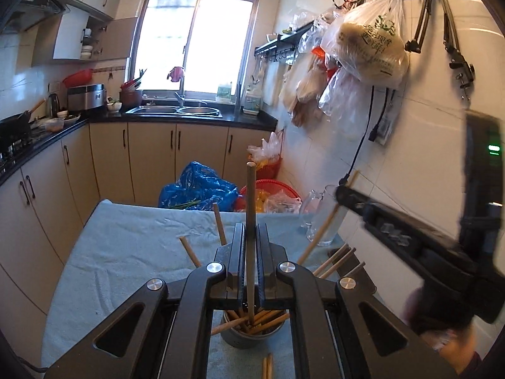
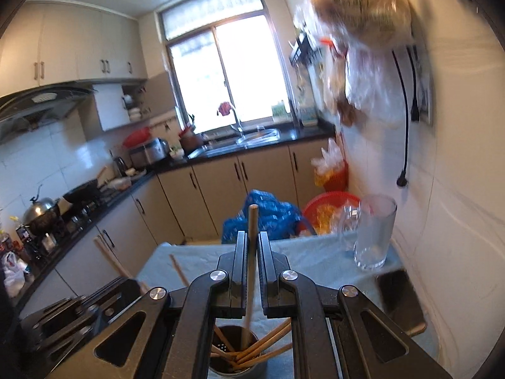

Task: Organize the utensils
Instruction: 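Lower the chopsticks into the black cup and open both grippers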

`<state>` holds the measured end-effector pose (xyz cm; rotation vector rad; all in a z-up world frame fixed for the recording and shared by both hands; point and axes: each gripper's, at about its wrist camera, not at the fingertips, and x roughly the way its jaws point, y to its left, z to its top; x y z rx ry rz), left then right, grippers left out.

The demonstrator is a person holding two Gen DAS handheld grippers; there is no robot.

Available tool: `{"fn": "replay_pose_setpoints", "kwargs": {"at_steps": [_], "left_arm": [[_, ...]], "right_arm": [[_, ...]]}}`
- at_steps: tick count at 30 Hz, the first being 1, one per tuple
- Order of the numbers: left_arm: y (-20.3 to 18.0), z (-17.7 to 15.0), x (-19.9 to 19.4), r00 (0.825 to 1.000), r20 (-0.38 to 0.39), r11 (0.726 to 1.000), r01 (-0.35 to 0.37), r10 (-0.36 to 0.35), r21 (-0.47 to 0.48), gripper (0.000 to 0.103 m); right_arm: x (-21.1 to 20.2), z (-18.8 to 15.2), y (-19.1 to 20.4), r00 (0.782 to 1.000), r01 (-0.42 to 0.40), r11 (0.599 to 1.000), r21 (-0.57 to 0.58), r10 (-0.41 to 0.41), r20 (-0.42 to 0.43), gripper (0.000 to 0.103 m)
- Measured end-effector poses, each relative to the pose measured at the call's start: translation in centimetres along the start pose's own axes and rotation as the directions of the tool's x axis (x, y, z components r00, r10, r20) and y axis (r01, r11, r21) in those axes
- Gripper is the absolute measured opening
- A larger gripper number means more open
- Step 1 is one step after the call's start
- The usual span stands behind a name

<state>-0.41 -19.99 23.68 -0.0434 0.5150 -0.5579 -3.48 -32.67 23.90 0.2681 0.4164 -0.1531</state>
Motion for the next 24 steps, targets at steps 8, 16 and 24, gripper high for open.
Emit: {"fn": "replay_pose_setpoints", "kwargs": {"at_steps": [8, 16, 24], "left_arm": [[-0.5, -0.4, -1.1, 1.0, 0.022, 0.999, 0.008, -0.009, 0.043, 0.008], [-0.1, -0.4, -5.8, 0.995, 0.101, 0.999, 0.0, -0.005, 0.05, 0.036], [0.8, -1.8, -13.6, 0.987, 0.158, 0.999, 0.016, -0.023, 0.048, 0.044]], "right_arm": [[4.2, -0.5, -1.2, 0.994, 0.003, 0.999, 0.046, 0.002, -0.11, 0.008], [2.0, -0.3, -1.4, 0.996, 0.003, 0.999, 0.042, 0.001, -0.084, 0.034], [-5.0, -1.0, -0.7, 0.999, -0.029, 1.0, 0.002, 0.029, -0.039, 0.043]]}}
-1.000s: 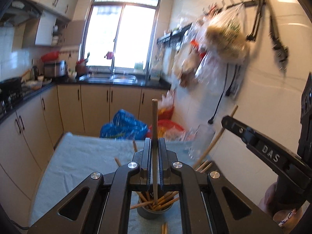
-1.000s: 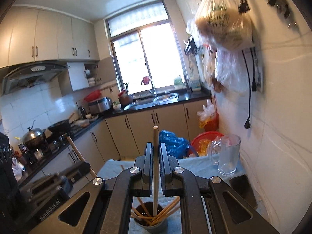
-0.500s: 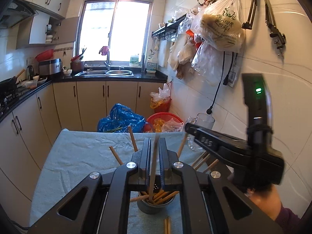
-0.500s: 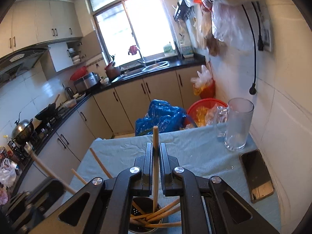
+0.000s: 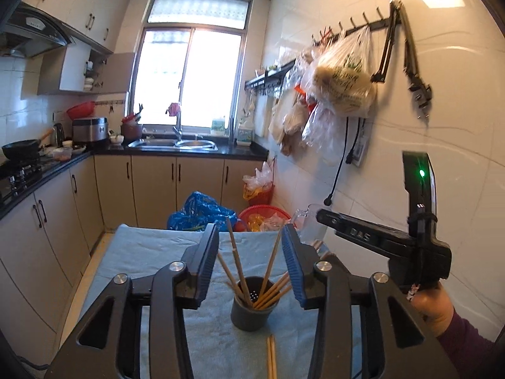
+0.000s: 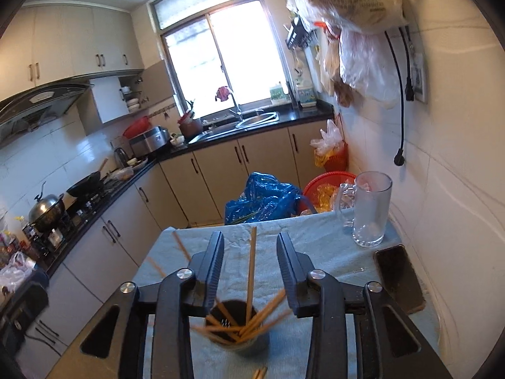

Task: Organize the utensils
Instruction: 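Lower the chopsticks into the black cup and open both grippers, then move both grippers back to the last chopsticks on the towel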

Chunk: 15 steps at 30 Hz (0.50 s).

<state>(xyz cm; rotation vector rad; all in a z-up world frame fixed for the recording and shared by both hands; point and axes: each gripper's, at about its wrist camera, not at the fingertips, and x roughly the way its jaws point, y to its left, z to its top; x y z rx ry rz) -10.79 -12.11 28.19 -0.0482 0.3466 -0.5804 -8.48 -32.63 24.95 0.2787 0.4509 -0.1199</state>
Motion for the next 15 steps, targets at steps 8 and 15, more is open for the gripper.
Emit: {"fn": "replay_pose_setpoints", "kwargs": {"at_steps": [8, 15], "left_arm": [[1.5, -4.9, -6.2, 0.987, 0.053, 0.987, -0.153, 0.151, 0.037, 0.061], [3.3, -10.8, -3.6, 0.975, -0.182, 0.991, -0.134, 0.13, -0.012, 0.061]], "right_arm": [[-6.3, -6.4, -1.6, 0.999, 0.012, 1.0, -0.024, -0.013, -0.046, 0.057], [-5.8, -16.1, -4.6, 0.97, 0.029, 0.999, 0.028, -0.022, -0.241, 0.057]]}}
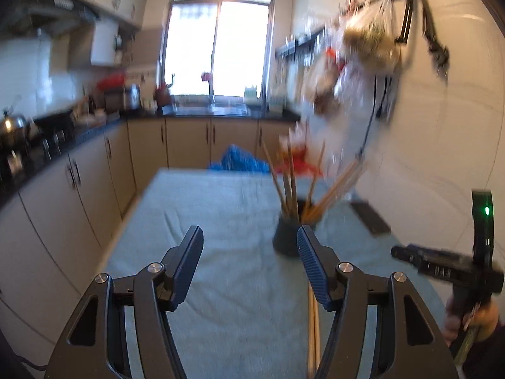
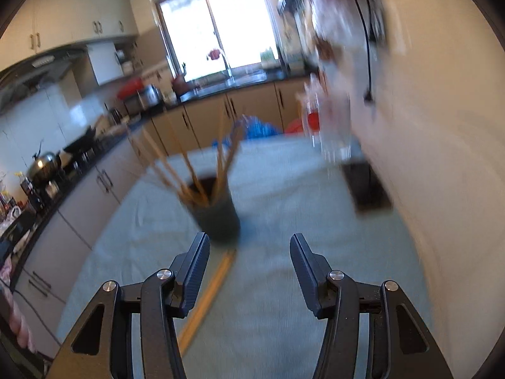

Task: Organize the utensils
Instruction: 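Move both grippers back to the last chopsticks on the towel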

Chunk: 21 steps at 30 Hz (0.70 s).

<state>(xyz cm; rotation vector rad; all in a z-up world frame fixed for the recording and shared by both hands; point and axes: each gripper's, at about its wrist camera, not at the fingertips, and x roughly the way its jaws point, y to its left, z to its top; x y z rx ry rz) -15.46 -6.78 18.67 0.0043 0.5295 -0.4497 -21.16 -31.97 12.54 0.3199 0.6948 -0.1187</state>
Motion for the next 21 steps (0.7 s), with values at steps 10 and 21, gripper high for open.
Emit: {"fn": "replay_pose_setpoints", "kwargs": {"at_steps": [10, 21], "left_arm": [[-3.8, -6.9, 11.2, 0.901, -0.402, 0.983, 0.184, -0.165, 0.01, 0.033], [-6.7, -9.7, 15.9, 0.846, -0.508, 0.972, 0.226, -0.161, 0.069, 0.016]], "right_arm": [[2.7, -7.0, -2.5, 0.991, -0.043, 0.987, 0.158, 0.062, -0.118, 0.058], [3.2, -7.5, -3.4, 0.989, -0.05, 0.98, 0.195, 0.075, -0.127, 0.058]]}}
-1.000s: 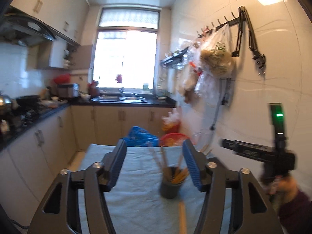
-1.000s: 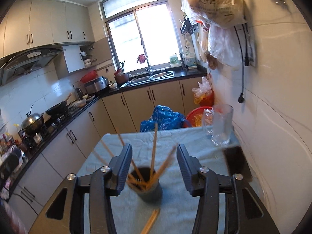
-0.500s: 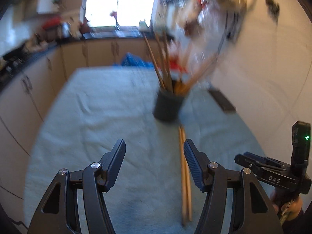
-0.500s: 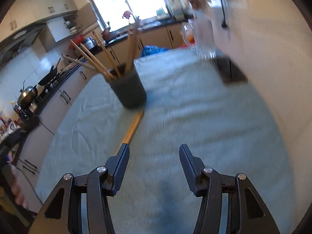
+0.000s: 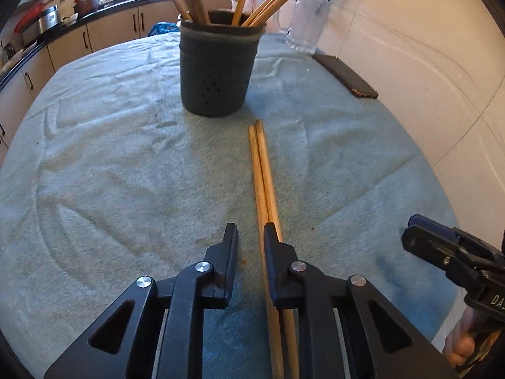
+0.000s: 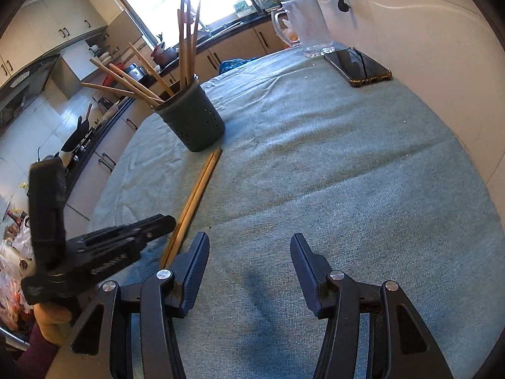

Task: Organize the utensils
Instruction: 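Move both grippers back to the last chopsticks on the towel, then close the left gripper on one chopstick while the right gripper closes on another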

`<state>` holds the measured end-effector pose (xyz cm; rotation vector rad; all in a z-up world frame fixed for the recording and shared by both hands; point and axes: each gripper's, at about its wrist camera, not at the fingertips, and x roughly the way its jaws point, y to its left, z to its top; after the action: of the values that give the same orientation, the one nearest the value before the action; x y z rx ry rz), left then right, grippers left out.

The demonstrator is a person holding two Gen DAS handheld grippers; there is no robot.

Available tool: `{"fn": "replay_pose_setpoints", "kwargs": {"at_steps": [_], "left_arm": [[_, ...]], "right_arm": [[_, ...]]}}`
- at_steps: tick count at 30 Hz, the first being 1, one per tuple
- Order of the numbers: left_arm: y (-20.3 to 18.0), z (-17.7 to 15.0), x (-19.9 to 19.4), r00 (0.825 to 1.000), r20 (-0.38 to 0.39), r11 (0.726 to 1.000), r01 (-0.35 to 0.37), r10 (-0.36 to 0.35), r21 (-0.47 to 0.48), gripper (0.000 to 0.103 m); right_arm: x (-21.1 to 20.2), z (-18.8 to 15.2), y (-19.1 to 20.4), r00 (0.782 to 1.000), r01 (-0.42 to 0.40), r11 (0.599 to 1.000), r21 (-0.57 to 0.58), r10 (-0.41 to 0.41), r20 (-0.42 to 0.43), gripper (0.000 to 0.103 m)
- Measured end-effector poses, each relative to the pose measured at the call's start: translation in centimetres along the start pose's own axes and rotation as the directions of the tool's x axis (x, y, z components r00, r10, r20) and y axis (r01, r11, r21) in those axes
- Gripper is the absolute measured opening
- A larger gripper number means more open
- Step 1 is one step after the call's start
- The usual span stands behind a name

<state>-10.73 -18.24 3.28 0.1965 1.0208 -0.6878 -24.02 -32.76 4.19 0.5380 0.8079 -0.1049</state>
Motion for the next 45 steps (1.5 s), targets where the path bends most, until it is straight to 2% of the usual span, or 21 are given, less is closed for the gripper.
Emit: {"fn": "replay_pose_setpoints", "kwargs": {"at_steps": [4, 9, 13, 19, 23, 25, 28, 33, 38, 40, 42, 45], "left_arm": [[-0.1, 0.0, -0.3, 1.0, 0.009, 1.0, 0.012, -0.012, 0.011, 0.016], [-0.9, 0.0, 0.4, 0.999, -0.006, 0.996, -0.045, 0.046, 0.076, 0.013], [-0.6, 0.5, 1.1, 0.998, -0.01, 0.996, -0.059, 0.059, 0.061, 0.009], [1.3, 0.9, 0.9, 0.998, -0.045, 0.993, -0.038, 0.033, -0.111, 0.007], [3.3, -0.8, -0.4, 0.996, -0.084, 0.958, 0.006, -0.032, -0.286, 0.007], [3.7, -1.3, -0.9, 0.993, -0.108, 0.956, 0.01, -0.043, -0.293, 0.007], [4.4, -2.1, -1.7, 0.994, -0.107, 0.959, -0.008, -0.023, -0.283, 0.007], [5.9, -3.1, -2.2, 0.994, -0.077, 0.944, 0.047, -0.076, -0.327, 0.007], [5.4, -3.3, -2.3, 0.996, -0.066, 0.949, 0.04, -0.063, -0.314, 0.007], [5.3, -3.2, -2.2, 0.996, -0.06, 0.95, 0.041, -0.062, -0.31, 0.007], [5.4, -3.4, -2.3, 0.996, -0.052, 0.95, 0.051, -0.07, -0.309, 0.007], [5.7, -3.6, -2.3, 0.995, -0.045, 0.945, 0.075, -0.094, -0.319, 0.007]], "right_arm": [[0.4, -0.1, -0.2, 1.0, -0.002, 1.0, 0.009, 0.002, -0.007, 0.058], [0.8, -0.3, -0.6, 1.0, -0.007, 1.0, 0.024, 0.007, -0.018, 0.058], [0.9, -0.5, -0.5, 1.0, -0.004, 1.0, 0.021, 0.004, -0.017, 0.058], [0.8, -0.5, 0.1, 1.0, -0.005, 1.0, 0.004, 0.005, -0.023, 0.058], [1.1, 0.2, 0.9, 0.999, 0.0, 0.999, -0.035, -0.002, -0.036, 0.058], [1.8, 1.0, 1.9, 0.998, -0.004, 0.997, -0.077, -0.001, -0.057, 0.058], [2.9, 2.1, 3.4, 0.998, -0.006, 0.991, -0.133, -0.004, -0.069, 0.058], [6.9, 4.1, 6.5, 0.99, -0.023, 0.978, -0.205, -0.006, -0.138, 0.058], [10.8, 4.6, 9.4, 0.979, 0.057, 0.95, -0.307, -0.114, -0.17, 0.047], [11.6, 4.5, 9.7, 0.971, 0.093, 0.937, -0.337, -0.16, -0.178, 0.025], [11.6, 4.3, 9.5, 0.968, 0.115, 0.932, -0.345, -0.183, -0.172, 0.015], [10.8, 4.1, 8.5, 0.964, 0.121, 0.938, -0.324, -0.189, -0.188, 0.013]]}}
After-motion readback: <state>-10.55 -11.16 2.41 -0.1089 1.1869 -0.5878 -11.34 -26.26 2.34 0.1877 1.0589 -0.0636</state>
